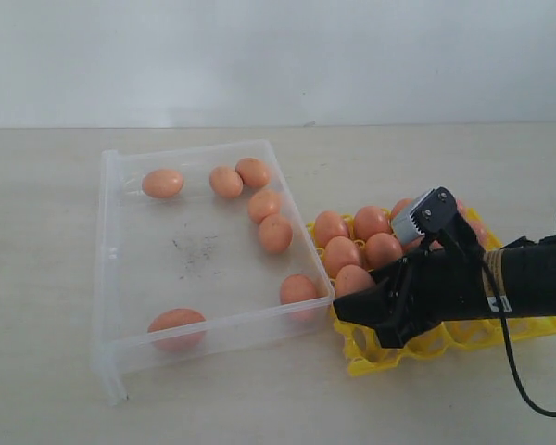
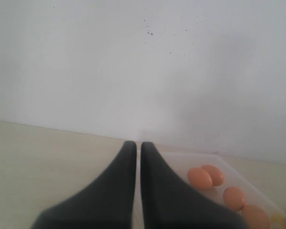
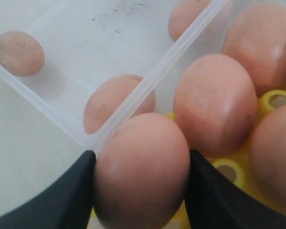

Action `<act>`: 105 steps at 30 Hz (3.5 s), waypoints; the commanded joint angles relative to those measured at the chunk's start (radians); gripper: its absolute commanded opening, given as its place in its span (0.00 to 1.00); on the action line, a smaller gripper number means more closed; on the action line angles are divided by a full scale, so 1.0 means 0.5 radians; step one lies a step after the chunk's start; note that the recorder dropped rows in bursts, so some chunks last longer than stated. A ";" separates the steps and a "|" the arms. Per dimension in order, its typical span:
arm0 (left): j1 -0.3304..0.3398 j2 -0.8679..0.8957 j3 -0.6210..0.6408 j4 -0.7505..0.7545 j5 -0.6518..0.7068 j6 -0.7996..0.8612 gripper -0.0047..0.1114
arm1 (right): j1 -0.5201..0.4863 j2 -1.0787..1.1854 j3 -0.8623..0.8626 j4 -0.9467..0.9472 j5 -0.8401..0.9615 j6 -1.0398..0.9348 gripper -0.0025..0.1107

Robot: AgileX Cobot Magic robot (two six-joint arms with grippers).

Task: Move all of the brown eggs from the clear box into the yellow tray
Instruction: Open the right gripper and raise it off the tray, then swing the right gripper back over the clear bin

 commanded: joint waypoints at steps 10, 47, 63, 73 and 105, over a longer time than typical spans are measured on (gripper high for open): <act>-0.012 -0.005 -0.006 -0.021 -0.032 -0.015 0.07 | 0.003 0.004 -0.015 -0.083 0.179 0.128 0.39; -0.012 -0.005 -0.006 -0.021 -0.032 -0.015 0.07 | 0.003 -0.617 -0.015 -1.020 0.397 1.351 0.02; -0.012 -0.005 -0.006 -0.021 -0.032 -0.015 0.07 | 0.163 -0.378 -0.015 -1.015 0.536 1.337 0.02; -0.012 -0.005 -0.006 -0.021 -0.032 -0.015 0.07 | 0.163 -1.136 -0.015 -0.843 0.019 1.213 0.02; -0.012 -0.005 -0.006 -0.021 -0.032 -0.015 0.07 | 1.619 -0.082 -1.696 0.905 3.175 -0.978 0.02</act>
